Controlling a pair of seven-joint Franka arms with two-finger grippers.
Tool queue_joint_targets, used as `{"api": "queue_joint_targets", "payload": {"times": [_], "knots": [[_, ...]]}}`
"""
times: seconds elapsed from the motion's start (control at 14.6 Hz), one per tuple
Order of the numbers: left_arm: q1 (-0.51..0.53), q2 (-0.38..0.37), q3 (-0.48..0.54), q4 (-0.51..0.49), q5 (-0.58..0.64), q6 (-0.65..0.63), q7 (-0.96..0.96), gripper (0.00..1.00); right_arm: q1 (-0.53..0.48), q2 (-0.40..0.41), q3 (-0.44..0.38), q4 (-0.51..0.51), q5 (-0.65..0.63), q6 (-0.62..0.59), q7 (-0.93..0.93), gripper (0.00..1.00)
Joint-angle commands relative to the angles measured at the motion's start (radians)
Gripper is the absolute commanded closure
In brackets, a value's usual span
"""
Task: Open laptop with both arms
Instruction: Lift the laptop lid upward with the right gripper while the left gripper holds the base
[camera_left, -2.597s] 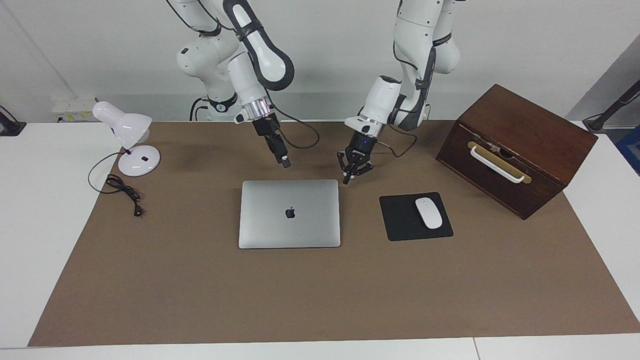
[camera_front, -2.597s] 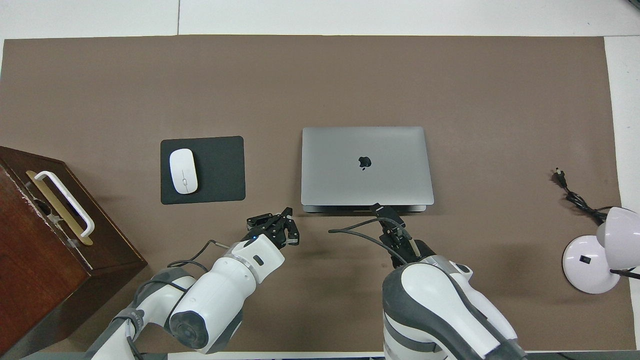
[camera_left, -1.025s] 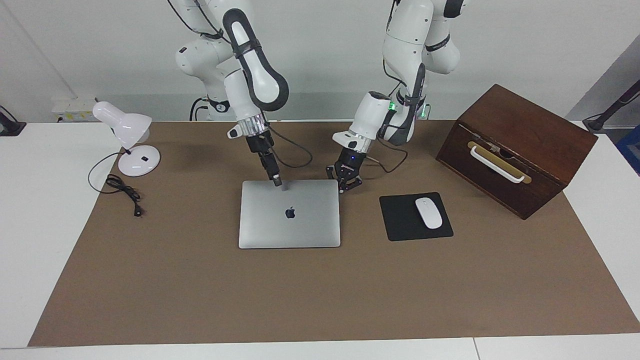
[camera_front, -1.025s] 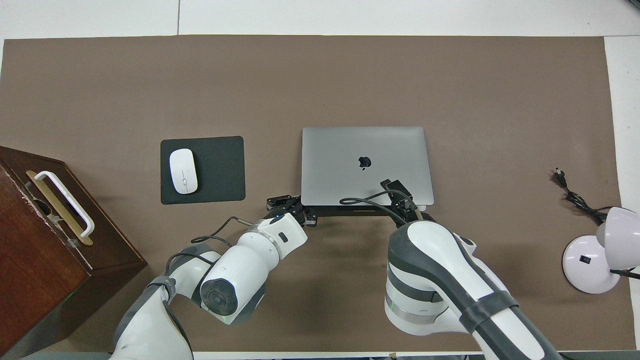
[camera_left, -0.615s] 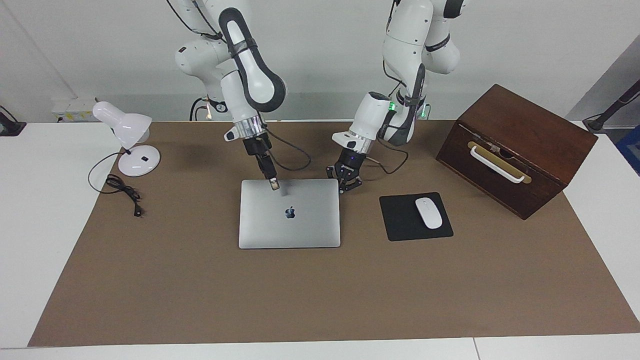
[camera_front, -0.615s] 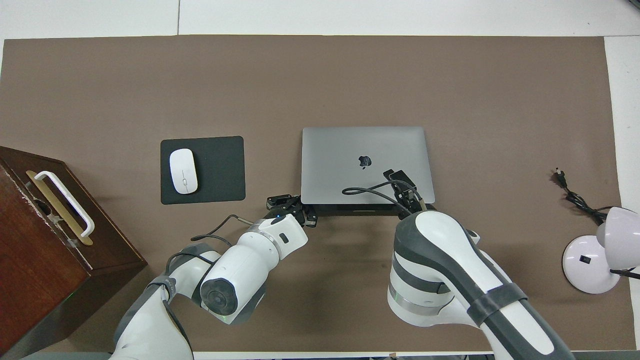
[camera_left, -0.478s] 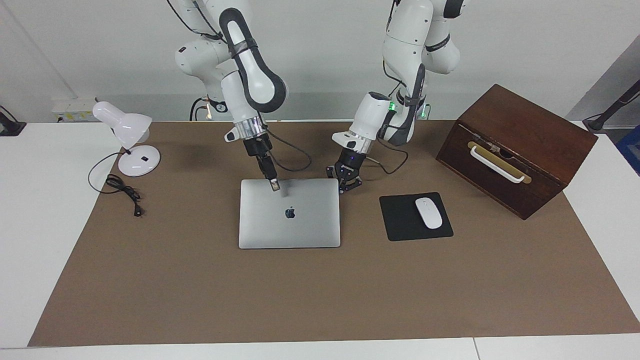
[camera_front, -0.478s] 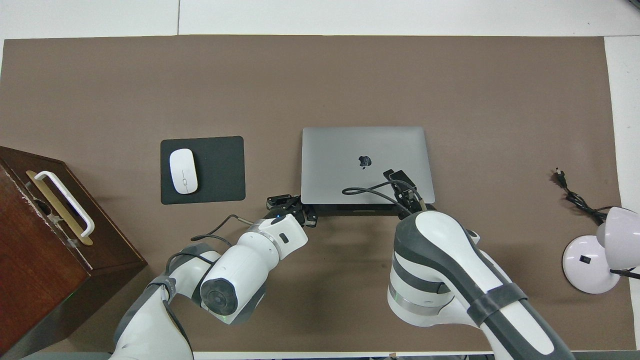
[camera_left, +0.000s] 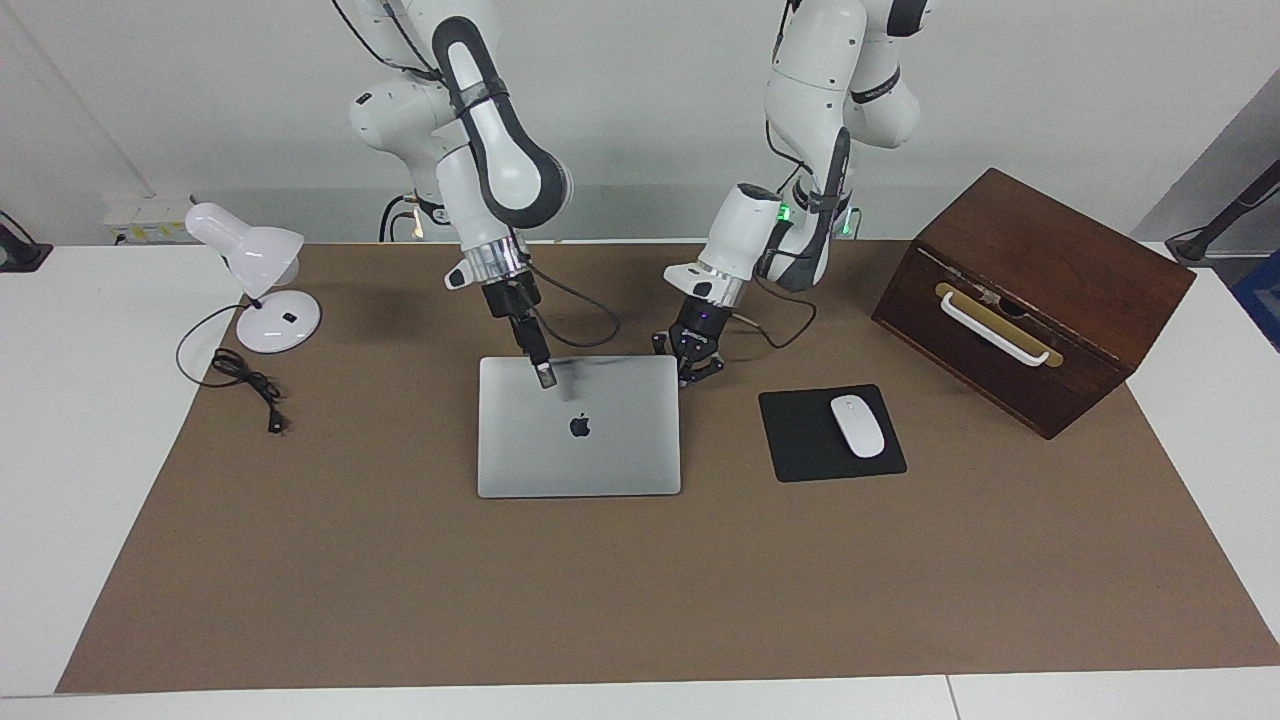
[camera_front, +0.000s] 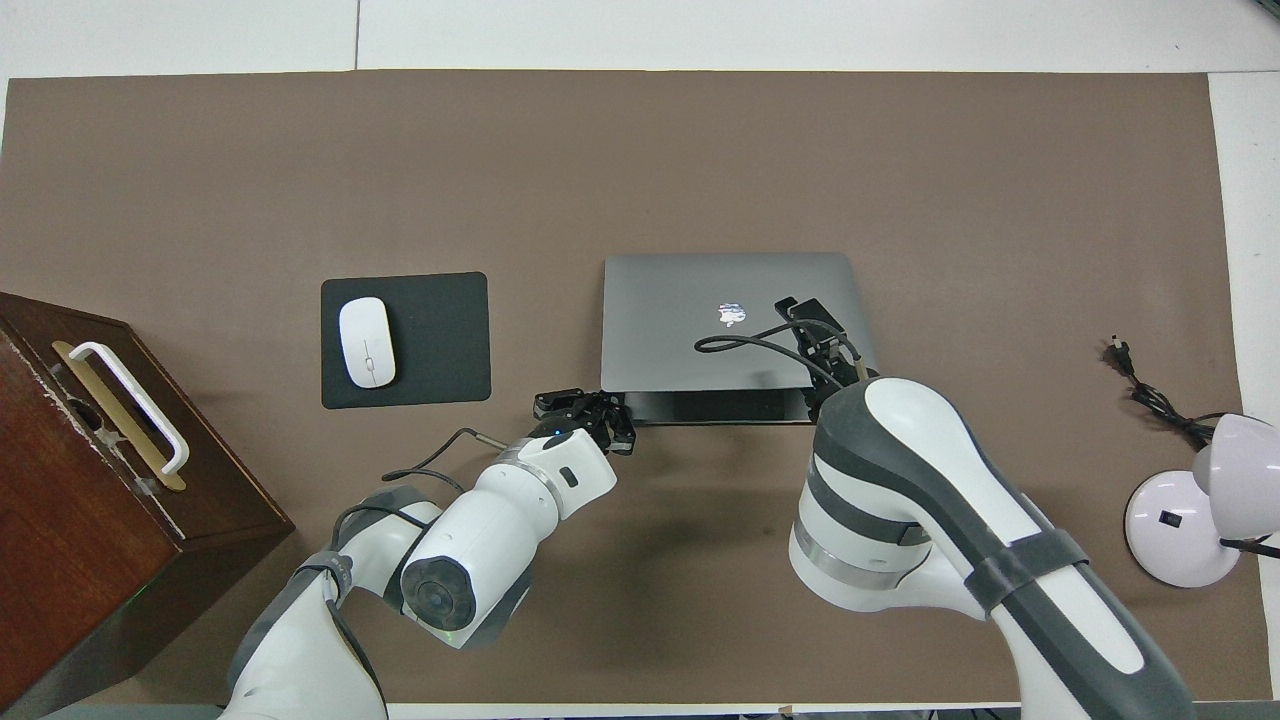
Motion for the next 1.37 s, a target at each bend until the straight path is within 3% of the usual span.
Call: {"api": "queue_joint_targets", "payload": {"times": [0.0, 0.68, 1.3], "knots": [[-0.021, 0.035, 0.012, 0.022, -0.002, 0.016, 0.013, 1.0, -0.059, 0.041, 0.001, 0.077, -0.016, -0.042, -0.045, 0.0], [-0.021, 0.035, 0.012, 0.022, -0.002, 0.017, 0.013, 1.0, -0.147, 0.064, 0.001, 0.136, -0.108, -0.114, -0.052, 0.0], [-0.021, 0.035, 0.012, 0.02, -0.002, 0.017, 0.014, 1.0, -0.199, 0.12, 0.0, 0.263, -0.22, -0.15, -0.055, 0.0]]}}
